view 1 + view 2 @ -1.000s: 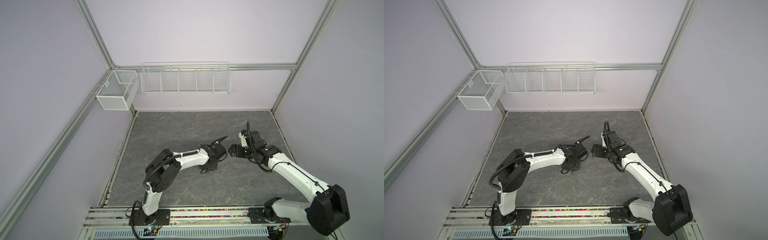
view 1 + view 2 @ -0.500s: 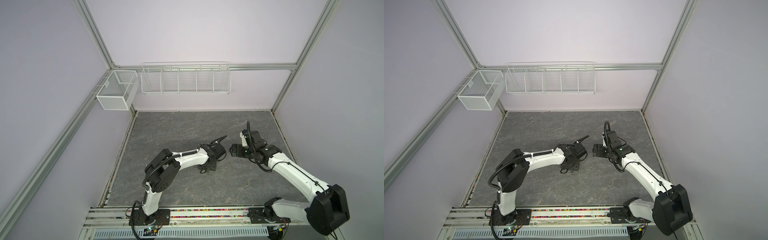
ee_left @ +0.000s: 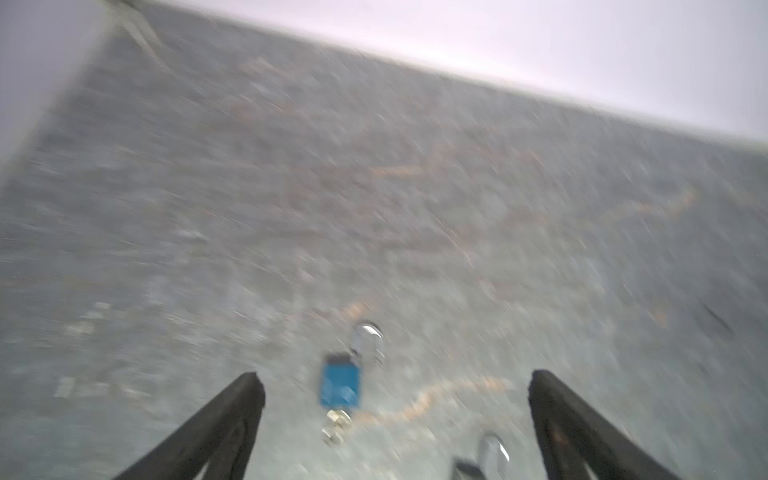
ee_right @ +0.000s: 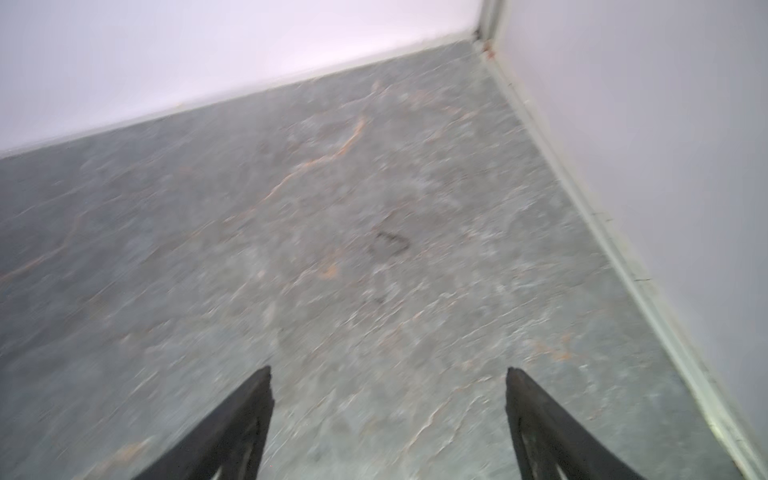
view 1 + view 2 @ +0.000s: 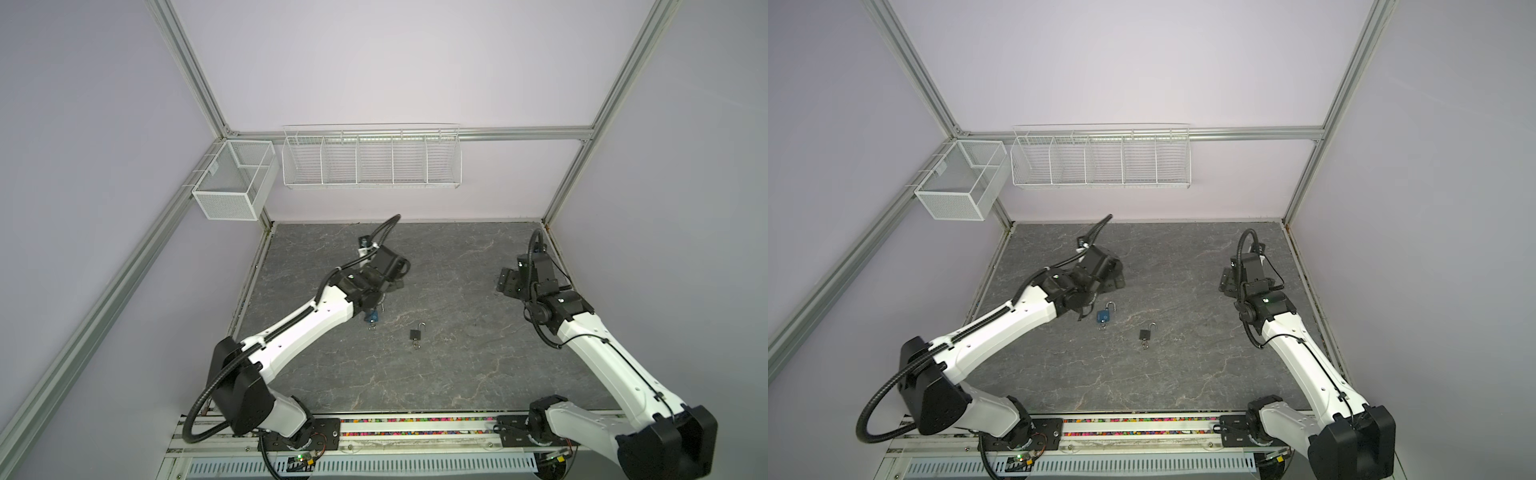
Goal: Unlock with the key
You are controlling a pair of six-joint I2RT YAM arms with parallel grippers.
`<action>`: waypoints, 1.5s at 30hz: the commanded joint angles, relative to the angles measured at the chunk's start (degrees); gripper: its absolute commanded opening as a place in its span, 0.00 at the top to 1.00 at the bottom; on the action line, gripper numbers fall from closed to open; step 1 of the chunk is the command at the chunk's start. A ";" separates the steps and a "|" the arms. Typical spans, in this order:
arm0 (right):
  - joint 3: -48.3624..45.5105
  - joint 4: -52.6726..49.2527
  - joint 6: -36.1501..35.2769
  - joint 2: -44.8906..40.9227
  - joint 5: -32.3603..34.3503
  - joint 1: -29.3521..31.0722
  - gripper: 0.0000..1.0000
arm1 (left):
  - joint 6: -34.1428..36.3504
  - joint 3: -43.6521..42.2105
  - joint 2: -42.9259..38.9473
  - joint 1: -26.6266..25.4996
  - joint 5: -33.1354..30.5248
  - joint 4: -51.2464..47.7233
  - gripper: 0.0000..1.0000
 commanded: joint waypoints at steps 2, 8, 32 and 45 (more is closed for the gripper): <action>-11.24 19.00 -7.63 1.96 14.66 -6.39 0.11 | 14.12 -14.73 -5.87 12.18 -20.33 16.45 0.01; -17.45 35.26 -8.50 13.03 7.64 -14.69 0.11 | 24.28 -36.01 -6.84 28.43 -14.80 48.48 0.01; -30.21 75.24 -23.83 23.83 -21.05 -14.10 0.11 | 38.07 -49.57 6.95 38.23 18.24 90.32 0.01; -30.26 75.52 -24.24 23.95 -20.74 -13.68 0.11 | 38.37 -49.79 7.37 38.20 18.52 91.38 0.01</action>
